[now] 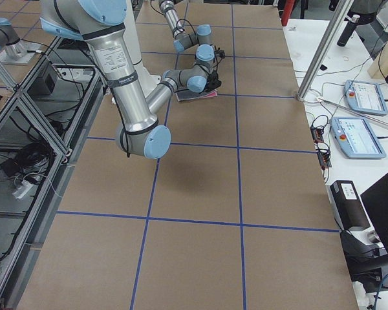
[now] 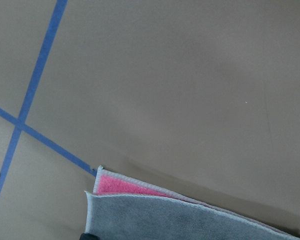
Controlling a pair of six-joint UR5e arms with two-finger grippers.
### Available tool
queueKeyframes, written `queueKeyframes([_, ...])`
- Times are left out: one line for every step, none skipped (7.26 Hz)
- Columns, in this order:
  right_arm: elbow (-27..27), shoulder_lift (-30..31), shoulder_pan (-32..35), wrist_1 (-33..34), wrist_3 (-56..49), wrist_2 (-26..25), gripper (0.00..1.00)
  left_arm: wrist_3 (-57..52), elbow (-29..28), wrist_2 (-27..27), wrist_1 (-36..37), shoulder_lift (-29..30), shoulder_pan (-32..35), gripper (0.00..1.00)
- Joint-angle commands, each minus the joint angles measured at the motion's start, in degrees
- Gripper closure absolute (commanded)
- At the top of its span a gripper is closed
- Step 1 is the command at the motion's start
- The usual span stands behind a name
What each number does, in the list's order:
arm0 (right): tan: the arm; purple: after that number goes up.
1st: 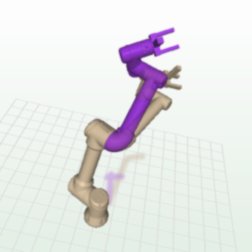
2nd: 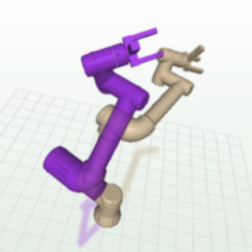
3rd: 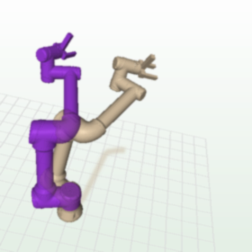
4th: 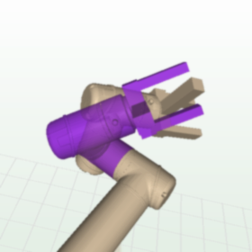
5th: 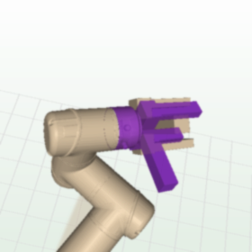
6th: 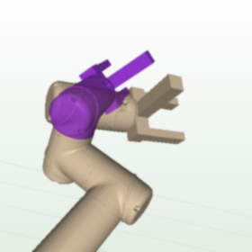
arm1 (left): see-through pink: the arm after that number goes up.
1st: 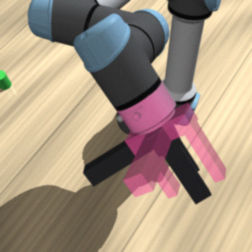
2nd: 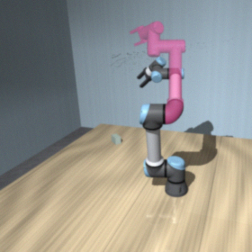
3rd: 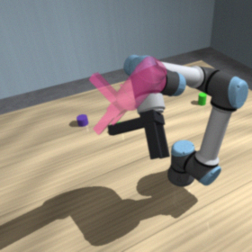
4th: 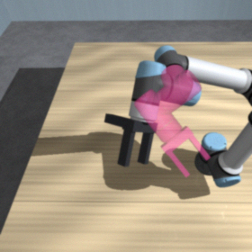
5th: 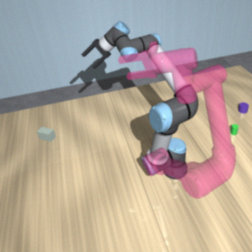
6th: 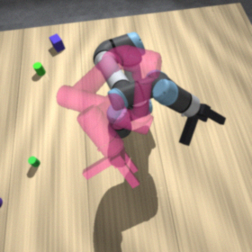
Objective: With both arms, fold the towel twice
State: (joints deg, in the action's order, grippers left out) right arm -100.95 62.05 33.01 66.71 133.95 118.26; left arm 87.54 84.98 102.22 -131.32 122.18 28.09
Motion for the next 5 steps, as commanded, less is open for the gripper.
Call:
queueKeyframes([-0.04,0.18,0.30,0.00,0.00,0.21,0.00,-0.09,-0.95,-1.13,0.10,2.52,0.30,1.00])
queueKeyframes([-0.04,0.26,0.30,0.00,0.00,0.21,0.00,-0.09,-1.91,-1.84,0.18,3.49,0.56,1.00])
queueKeyframes([-0.04,0.26,0.47,0.00,0.00,0.30,0.00,-0.09,-3.06,-1.85,0.19,4.37,1.00,1.00])
queueKeyframes([-0.30,0.87,1.26,-0.09,0.00,1.78,0.00,-0.09,-5.33,-1.85,0.19,6.56,1.44,1.00])
queueKeyframes([-0.56,1.57,2.75,-0.09,0.00,4.49,0.00,0.00,-7.27,-1.93,0.19,8.06,1.71,1.00])
